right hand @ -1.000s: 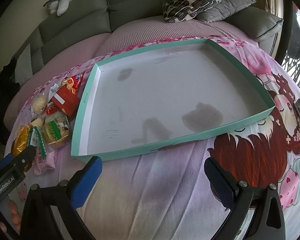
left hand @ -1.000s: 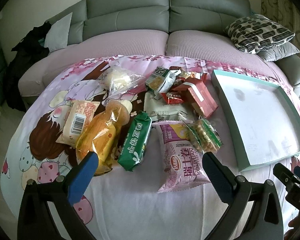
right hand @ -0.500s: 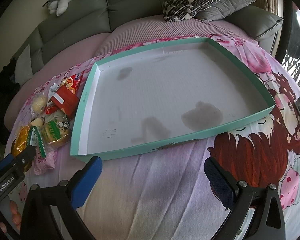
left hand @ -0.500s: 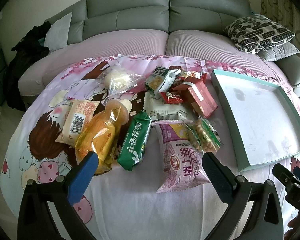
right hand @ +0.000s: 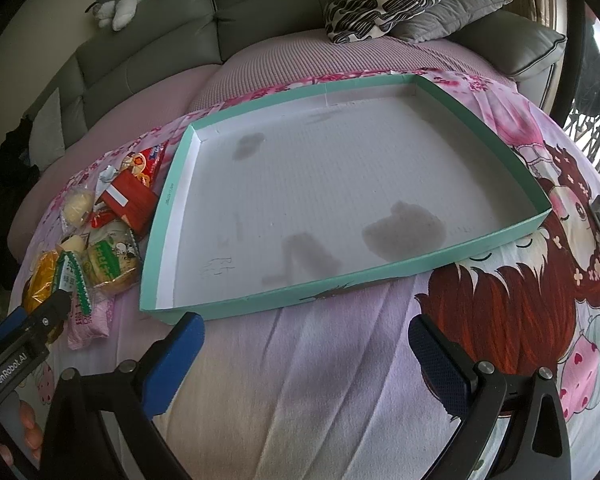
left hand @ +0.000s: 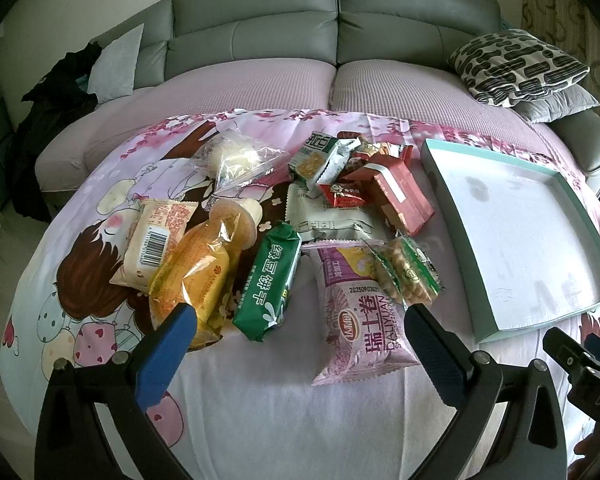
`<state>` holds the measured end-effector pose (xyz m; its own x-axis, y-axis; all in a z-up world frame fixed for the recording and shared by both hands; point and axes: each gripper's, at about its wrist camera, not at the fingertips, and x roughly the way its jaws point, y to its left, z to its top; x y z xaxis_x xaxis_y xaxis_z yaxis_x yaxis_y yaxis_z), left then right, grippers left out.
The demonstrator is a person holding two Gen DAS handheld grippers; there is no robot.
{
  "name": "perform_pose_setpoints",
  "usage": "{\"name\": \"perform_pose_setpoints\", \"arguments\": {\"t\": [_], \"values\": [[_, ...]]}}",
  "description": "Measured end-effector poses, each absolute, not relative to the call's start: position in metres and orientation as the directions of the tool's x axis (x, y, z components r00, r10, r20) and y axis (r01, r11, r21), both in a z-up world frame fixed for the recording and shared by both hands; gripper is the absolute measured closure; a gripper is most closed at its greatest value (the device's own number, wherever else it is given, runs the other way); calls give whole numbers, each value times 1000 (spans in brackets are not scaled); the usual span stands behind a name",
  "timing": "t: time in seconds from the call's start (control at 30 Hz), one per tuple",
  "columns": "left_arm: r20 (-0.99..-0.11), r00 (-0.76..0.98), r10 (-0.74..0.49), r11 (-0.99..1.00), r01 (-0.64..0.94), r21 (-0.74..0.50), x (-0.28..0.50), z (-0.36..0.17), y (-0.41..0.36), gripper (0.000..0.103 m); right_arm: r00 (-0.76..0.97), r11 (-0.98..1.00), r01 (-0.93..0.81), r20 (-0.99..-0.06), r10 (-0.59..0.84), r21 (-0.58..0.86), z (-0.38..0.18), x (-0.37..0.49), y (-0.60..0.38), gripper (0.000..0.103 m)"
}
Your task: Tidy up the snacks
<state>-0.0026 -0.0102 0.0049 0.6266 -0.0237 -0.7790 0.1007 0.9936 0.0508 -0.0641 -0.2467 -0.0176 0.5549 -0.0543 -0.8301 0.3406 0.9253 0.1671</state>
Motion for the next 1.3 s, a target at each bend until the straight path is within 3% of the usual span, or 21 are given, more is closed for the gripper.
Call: {"name": "perform_pose_setpoints", "arguments": {"t": [0.9, 1.3], "values": [[-768, 639, -49, 998, 69, -6, -1, 13, 4, 0, 590, 936, 310, -806, -52, 167, -11, -64, -241, 0], [-743, 669, -9, 996, -56, -62, 2, 19, 58, 0, 676, 978, 117, -735, 47, 170, 9, -48, -184, 0]]}}
